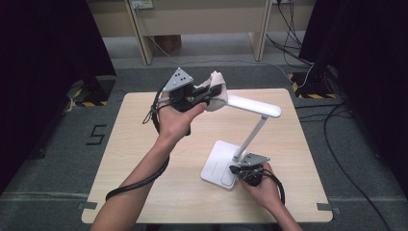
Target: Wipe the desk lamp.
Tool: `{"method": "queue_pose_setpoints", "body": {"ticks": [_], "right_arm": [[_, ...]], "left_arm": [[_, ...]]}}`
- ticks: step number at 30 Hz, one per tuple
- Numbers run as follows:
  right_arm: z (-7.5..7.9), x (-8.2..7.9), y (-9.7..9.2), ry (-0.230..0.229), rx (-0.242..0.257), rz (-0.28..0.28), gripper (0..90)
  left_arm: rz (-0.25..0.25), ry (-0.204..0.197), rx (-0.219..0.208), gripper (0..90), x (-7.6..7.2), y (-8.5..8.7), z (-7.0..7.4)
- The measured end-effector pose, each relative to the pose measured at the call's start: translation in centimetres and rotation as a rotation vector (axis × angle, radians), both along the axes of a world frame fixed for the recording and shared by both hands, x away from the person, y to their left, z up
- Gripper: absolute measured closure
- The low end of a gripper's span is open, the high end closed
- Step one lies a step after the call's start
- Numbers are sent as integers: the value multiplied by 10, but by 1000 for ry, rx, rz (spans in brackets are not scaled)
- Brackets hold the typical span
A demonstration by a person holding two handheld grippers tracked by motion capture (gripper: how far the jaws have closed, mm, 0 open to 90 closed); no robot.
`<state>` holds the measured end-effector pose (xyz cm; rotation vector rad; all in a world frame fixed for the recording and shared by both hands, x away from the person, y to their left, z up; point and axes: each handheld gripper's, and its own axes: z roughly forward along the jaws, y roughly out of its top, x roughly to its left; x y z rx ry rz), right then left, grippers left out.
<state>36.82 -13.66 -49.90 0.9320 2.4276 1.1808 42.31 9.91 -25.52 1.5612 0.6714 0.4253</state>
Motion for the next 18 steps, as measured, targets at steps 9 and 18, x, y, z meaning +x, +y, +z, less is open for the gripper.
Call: {"method": "queue_pose_setpoints", "body": {"ticks": [9, 18], "right_arm": [[0, 0, 0, 0, -1, 0, 900], [0, -1, 0, -2, -1, 0, 900]], "left_arm": [[-9, 0, 4, 832, -1, -6, -1], [-13, -3, 5, 832, -2, -10, -2]]}}
